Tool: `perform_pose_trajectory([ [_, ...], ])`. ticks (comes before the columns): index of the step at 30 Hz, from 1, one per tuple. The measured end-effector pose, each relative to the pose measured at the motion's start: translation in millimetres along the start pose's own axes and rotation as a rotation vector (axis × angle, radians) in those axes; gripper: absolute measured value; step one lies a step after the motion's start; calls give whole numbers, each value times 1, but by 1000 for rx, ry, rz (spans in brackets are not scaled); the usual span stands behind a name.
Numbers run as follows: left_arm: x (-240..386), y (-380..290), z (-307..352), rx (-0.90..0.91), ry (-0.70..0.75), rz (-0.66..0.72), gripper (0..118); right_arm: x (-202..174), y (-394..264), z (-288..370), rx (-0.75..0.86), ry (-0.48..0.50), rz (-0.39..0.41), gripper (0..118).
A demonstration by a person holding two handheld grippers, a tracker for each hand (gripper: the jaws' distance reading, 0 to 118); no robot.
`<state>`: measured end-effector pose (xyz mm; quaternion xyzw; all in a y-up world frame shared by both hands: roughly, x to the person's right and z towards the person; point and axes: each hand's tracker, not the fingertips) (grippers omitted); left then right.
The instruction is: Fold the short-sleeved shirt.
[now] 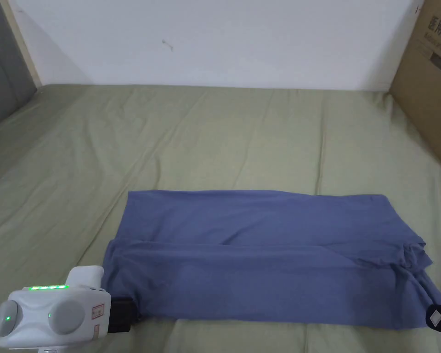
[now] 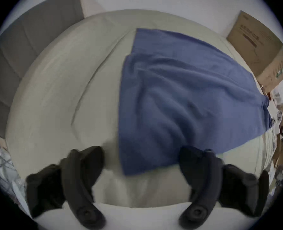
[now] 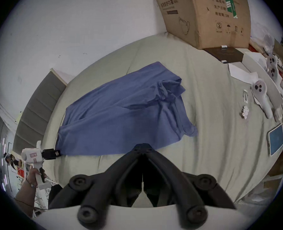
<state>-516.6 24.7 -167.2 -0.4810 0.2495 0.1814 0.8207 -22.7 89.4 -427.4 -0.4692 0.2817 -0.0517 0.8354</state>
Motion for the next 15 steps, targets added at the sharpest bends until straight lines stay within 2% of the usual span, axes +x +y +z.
perform_pose_trajectory([
  [2, 4, 0, 11, 37, -51, 18, 43, 6, 1, -2, -2, -20, -7, 0],
  [3, 2, 0, 14, 33, -93, 46, 7, 9, 2, -3, -4, -25, -12, 0],
  [5, -3, -2, 23, 57, -149, 126, 7, 16, 5, -6, -11, -30, -29, 0],
  [6, -6, 1, 26, 61, -136, 145, 7, 20, 7, -7, -9, -35, -37, 0],
  [7, -13, 6, 31, 91, -58, 114, 7, 23, 11, -8, -9, -48, -46, 0],
  [8, -14, 8, 32, 85, -30, 124, 7, 26, 15, -10, -11, -56, -51, 14],
  [10, -25, 13, 37, 89, -49, 137, 7, 35, 24, -15, -13, -56, -67, 91],
  [11, -28, 14, 39, 87, -78, 148, 7, 40, 29, -22, -38, -54, -88, 114],
  [12, -22, 15, 42, 88, -72, 139, 7, 45, 32, -29, -72, -30, -117, 117],
  [13, -21, 17, 43, 87, -58, 110, 7, 52, 37, -33, -38, -7, -161, 117],
  [15, -23, 21, 45, 86, -62, 105, 7, 59, 46, -49, -112, -5, -215, 117],
])
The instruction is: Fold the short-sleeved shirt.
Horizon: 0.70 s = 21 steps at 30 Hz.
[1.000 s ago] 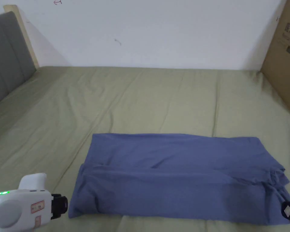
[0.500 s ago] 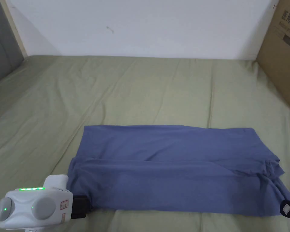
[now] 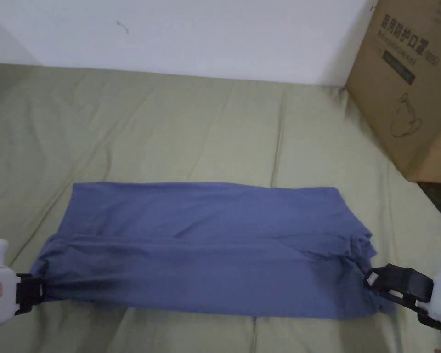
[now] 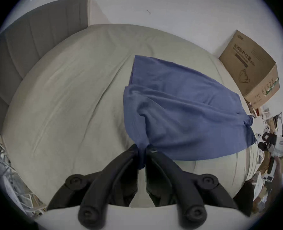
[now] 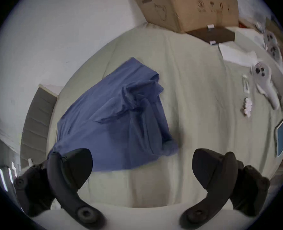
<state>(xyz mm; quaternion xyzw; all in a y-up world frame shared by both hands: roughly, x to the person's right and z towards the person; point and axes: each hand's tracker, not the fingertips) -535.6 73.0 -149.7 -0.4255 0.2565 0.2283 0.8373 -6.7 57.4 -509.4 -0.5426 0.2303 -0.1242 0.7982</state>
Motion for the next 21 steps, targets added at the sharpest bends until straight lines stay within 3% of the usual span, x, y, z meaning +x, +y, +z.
perform_pose_trajectory([
  [3, 5, 2, 1, 7, -7, 21, 7, 4, 8, -18, -30, -13, -1, 117],
  [6, 10, -1, -5, -17, 7, 7, 7, 1, 14, -36, -112, -80, 63, 116],
  [8, 7, -7, -7, -48, 6, 28, 7, -7, 14, -42, -124, -85, 133, 109],
  [10, 3, -9, -11, -53, -10, 68, 7, -13, 14, -44, -138, -97, 191, 81],
  [11, 1, -10, -10, -53, -16, 78, 7, -15, 13, -45, -134, -126, 205, 55],
  [12, -1, -11, -10, -55, -20, 84, 7, -17, 13, -46, -132, -139, 220, 18],
  [13, -1, -9, -11, -58, -22, 88, 7, -17, 13, -46, -136, -124, 217, 11],
  [21, 1, 8, 2, -49, -41, 73, 7, -10, 7, -13, -101, -125, 240, 8],
])
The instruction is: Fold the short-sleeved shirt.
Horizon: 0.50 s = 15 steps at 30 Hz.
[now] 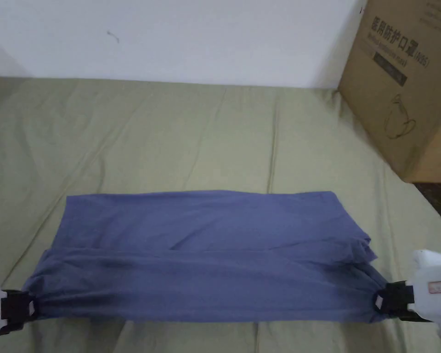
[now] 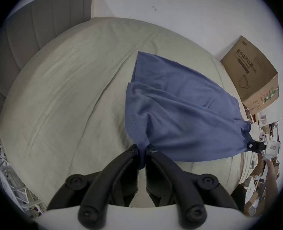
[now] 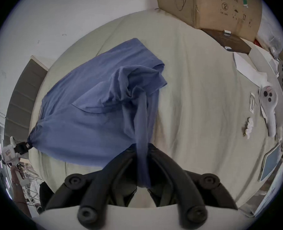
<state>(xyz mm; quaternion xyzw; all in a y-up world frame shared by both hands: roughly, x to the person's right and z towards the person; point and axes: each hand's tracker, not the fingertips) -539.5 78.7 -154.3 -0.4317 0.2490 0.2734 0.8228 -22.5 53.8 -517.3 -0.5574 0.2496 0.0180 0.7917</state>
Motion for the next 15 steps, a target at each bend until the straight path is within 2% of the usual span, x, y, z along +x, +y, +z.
perform_pose_trajectory([
  [8, -8, -7, 15, -36, 0, -36, 7, 5, -32, 33, -21, 21, -3, 8],
  [15, -25, -41, 38, -103, 10, -54, 7, 15, -74, 57, -57, 28, -15, 8],
])
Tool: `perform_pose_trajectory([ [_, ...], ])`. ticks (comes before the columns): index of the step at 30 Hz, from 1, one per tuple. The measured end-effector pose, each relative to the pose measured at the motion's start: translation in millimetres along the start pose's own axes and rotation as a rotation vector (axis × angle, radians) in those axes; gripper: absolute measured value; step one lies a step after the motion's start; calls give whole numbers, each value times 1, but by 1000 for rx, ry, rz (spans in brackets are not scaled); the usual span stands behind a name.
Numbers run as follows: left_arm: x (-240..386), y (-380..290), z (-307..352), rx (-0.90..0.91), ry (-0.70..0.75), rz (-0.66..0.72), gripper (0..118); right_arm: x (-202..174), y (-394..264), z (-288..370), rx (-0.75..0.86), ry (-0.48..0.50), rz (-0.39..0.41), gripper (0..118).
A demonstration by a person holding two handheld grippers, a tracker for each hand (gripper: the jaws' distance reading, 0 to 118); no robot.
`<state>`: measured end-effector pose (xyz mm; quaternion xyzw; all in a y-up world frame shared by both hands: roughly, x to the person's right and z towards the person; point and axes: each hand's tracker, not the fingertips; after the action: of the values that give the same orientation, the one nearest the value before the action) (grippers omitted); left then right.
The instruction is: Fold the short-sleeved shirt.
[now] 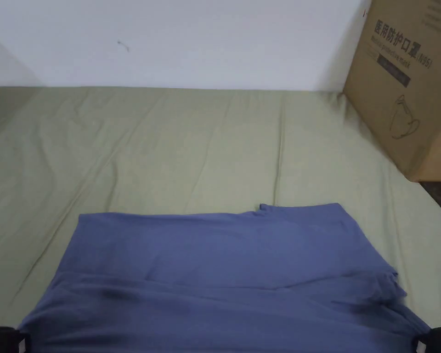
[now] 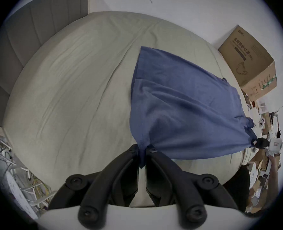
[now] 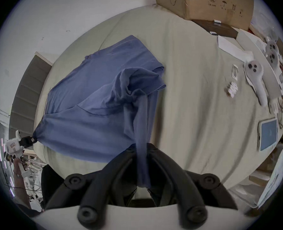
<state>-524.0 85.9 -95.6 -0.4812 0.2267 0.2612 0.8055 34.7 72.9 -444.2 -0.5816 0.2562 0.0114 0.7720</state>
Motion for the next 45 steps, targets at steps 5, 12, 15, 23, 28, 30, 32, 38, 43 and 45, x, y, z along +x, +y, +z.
perform_pose_trajectory([
  [5, -13, -33, 12, -41, 144, -52, 6, 14, -36, 5, -12, -9, -55, 8],
  [12, -46, -50, 5, -38, 94, 46, 6, 17, -43, -15, 1, -3, -104, 8],
  [15, -41, -49, 7, -13, 73, 71, 8, 7, -40, -14, 21, -84, -59, 77],
  [23, 16, -19, 59, 189, -72, -7, 106, -38, -25, 53, 235, -41, 28, 111],
  [28, 63, 21, 84, 288, -133, -115, 103, -79, 1, 81, 357, 47, 110, 95],
  [30, 81, 38, 88, 321, -120, -175, 82, -94, 13, 85, 401, 69, 135, 50],
  [32, 96, 55, 86, 339, -127, -217, 27, -107, 26, 83, 431, 60, 162, 5],
  [38, 95, 133, 50, 295, -171, -221, 1, -129, 55, 69, 443, 57, 250, 0],
  [43, 67, 204, -22, 230, -77, -238, 1, -130, 72, 52, 412, 45, 285, 0],
  [45, 58, 220, -57, 168, -67, -244, 16, -126, 78, 44, 385, 74, 256, 0],
])
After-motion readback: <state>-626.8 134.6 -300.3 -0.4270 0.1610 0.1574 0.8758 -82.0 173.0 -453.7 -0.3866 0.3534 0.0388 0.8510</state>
